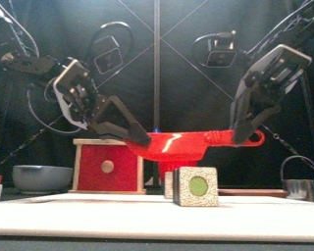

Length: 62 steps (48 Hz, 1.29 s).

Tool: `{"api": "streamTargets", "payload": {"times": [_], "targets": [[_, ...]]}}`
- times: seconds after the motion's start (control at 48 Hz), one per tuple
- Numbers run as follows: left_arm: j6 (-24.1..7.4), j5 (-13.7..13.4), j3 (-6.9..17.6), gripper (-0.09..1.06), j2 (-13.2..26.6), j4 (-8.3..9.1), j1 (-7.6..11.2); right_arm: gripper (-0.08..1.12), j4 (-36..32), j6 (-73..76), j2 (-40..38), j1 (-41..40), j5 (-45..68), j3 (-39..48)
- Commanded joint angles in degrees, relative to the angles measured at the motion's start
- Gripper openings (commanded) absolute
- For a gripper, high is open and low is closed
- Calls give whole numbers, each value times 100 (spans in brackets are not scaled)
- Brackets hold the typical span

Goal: Cut the sushi into 4 pieces with the knife
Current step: Cut the sushi into 4 pieces

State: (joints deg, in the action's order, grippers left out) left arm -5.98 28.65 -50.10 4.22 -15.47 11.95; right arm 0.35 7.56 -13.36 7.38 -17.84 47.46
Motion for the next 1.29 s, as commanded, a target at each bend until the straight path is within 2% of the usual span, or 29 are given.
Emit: {"api": "streamTargets", "payload": {"times": [0.021,0.083,0.208,0.479,0.771,0.896,1.125,1.208,1.292], "targets": [[-9,-62,9,18,35,0,316,12,114,9,-97,79,-53,70],[-9,-62,53,18,114,0,387,12,176,9,-70,97,-44,105],[-9,-97,141,18,281,-9,404,12,272,9,35,132,26,132],[0,-439,325,18,633,-9,439,12,316,0,378,185,185,105],[0,-554,369,18,738,-9,475,12,325,0,606,158,246,88],[0,-571,387,18,976,-88,475,12,316,0,809,158,387,88],[-18,-571,527,18,1731,-255,422,12,378,0,1468,149,527,79],[-18,-571,527,18,1811,-264,396,12,378,0,1538,149,519,70],[-35,-571,501,18,1775,-264,290,12,343,0,1494,141,527,70]]}}
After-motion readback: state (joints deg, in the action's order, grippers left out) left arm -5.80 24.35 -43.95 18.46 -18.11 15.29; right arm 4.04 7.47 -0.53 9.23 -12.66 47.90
